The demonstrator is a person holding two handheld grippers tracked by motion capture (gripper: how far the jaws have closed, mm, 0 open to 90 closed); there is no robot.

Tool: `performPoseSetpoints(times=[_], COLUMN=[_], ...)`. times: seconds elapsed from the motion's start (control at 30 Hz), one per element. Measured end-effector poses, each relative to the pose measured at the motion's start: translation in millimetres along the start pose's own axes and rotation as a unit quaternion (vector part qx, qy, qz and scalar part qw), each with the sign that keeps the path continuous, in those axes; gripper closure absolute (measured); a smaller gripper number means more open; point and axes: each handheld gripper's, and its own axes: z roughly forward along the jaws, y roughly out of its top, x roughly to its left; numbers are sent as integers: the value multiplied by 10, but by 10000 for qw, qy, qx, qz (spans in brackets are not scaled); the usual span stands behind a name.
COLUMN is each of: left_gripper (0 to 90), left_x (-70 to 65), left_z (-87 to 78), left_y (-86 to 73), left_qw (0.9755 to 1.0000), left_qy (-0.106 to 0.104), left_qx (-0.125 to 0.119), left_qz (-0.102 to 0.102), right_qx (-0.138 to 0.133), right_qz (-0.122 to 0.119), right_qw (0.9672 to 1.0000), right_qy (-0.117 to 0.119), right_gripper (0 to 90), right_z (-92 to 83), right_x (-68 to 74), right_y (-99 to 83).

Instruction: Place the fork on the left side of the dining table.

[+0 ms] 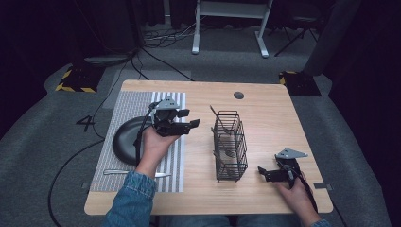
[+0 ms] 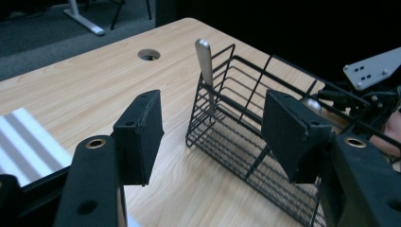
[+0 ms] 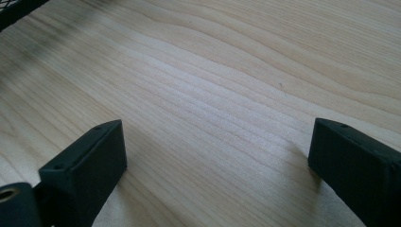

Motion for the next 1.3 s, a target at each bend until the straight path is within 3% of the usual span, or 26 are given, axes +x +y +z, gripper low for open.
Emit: performPoseSetpoints(times=[0.37, 0.5, 0.6, 0.7, 0.93, 1.0, 1.1, 1.3], left_gripper=[396, 385, 363, 339, 338, 407, 525, 669], left_x=[26, 50, 74, 92, 135, 129, 102, 78], left_z=[380, 467, 532, 588, 764, 798, 832, 855], left_y=[169, 198, 228, 238, 193, 190, 194, 213], left_qw=[9999, 10000, 9996, 9996, 9996, 9993, 9994, 9996], left_qy=[59, 50, -22, -19, -15, 88, 56, 14], left_qx=[81, 21, -54, -63, 177, 254, 310, 263], left_qz=[45, -71, -270, -284, -238, -258, -164, -142], right_qx=[0, 1, 1, 1, -11, -20, -24, -30], right_qz=[2, 3, 4, 4, -2, -6, -14, -15], right_qw=[10000, 10000, 10000, 10000, 10000, 10000, 10000, 10000], right_qy=[-12, -12, -18, -15, -11, -7, -5, 0], right_gripper=[55, 55, 57, 57, 65, 70, 74, 75], right_z=[-3, -3, -5, -5, -8, -10, -13, -13], right_x=[1, 2, 3, 3, 4, 4, 3, 3], right_y=[-3, -3, -4, -4, -6, -8, -9, -10])
